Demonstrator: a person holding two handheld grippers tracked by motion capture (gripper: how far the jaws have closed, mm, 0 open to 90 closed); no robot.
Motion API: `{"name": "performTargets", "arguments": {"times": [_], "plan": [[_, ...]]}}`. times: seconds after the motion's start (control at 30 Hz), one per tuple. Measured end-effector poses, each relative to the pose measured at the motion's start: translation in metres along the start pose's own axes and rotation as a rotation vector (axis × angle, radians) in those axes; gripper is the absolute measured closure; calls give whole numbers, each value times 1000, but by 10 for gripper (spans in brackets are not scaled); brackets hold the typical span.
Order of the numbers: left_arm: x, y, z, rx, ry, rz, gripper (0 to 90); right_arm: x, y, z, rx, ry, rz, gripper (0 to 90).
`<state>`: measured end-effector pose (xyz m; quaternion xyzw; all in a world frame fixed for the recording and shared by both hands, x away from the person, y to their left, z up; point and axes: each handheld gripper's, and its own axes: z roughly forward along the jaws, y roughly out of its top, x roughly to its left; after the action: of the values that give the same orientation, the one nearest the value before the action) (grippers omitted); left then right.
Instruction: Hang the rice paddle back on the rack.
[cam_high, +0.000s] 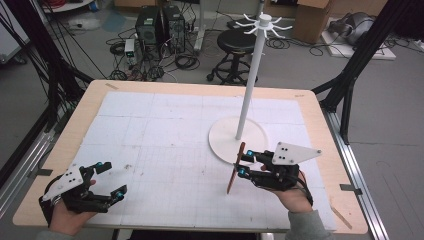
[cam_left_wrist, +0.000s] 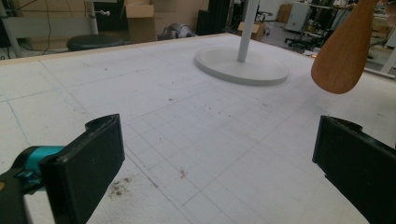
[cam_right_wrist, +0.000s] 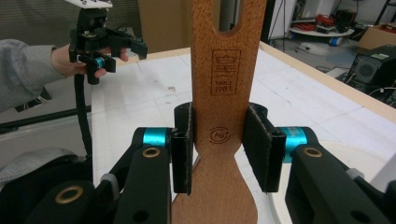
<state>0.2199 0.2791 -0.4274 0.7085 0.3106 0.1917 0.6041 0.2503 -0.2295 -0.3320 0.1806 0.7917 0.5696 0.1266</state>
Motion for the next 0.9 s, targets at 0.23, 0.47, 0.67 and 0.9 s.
{"name": "performTargets", "arguments": {"times": [0.23,0.47,0.67,0.9], "plan": [[0,1,0,-6,-4,0,26,-4,2,-14,-49,2,32,641],[-5,1,6,7,-25,11,26,-6,10,-29,-49,26,34,641],[-8,1,9,12,-32,13,26,-11,14,-39,-41,39,48,641],[-6,0,7,10,-30,5,26,-20,14,-54,-59,27,46,641]]}}
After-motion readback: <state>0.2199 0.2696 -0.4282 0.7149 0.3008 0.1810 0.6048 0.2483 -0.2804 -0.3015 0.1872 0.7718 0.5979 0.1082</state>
